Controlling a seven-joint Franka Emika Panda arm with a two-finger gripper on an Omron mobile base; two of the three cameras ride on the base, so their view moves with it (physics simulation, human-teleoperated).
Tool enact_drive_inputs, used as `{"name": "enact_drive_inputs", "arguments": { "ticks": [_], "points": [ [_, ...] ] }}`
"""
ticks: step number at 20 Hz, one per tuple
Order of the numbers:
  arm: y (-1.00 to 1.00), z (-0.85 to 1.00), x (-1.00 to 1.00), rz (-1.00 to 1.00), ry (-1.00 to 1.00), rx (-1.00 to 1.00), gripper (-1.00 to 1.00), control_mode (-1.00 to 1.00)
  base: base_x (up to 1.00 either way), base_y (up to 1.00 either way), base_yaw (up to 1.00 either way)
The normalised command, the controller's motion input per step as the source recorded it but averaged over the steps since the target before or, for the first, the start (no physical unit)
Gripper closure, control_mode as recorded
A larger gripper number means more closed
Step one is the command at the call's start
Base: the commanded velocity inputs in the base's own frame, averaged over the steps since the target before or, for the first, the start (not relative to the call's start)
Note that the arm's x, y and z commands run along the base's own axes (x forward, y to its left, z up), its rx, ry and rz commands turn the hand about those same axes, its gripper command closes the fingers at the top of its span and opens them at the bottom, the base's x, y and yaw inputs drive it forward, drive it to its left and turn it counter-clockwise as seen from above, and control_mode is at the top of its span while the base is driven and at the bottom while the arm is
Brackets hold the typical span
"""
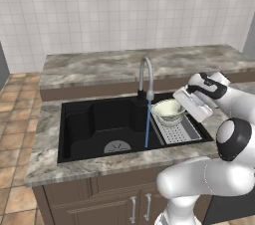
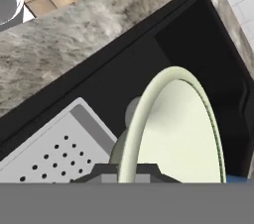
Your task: Rinse each bowl for a few seconds and place them down in the sink or on the counter.
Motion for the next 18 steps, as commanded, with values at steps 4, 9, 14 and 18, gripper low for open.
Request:
{"name": "enact_drive_inputs", "arguments": {
  "ticks": [4, 9, 14, 18],
  "points": [
    [0.00, -0.13, 0.28, 0.01, 0.00, 0.04, 1.00, -1.00, 0.00, 0.00, 0.00],
    [0.00, -0.12, 0.29, 0.01, 0.00, 0.04, 1.00, -1.00, 0.00, 0.00, 0.00],
    [0.00, -0.13, 0.23, 0.02, 0.00, 0.05, 1.00, -1.00, 0.00, 0.00, 0.00],
    [0.00, -0.20, 0.20, 0.03, 0.00, 0.04, 1.00, -1.00, 0.00, 0.00, 0.00]
  ]
}}
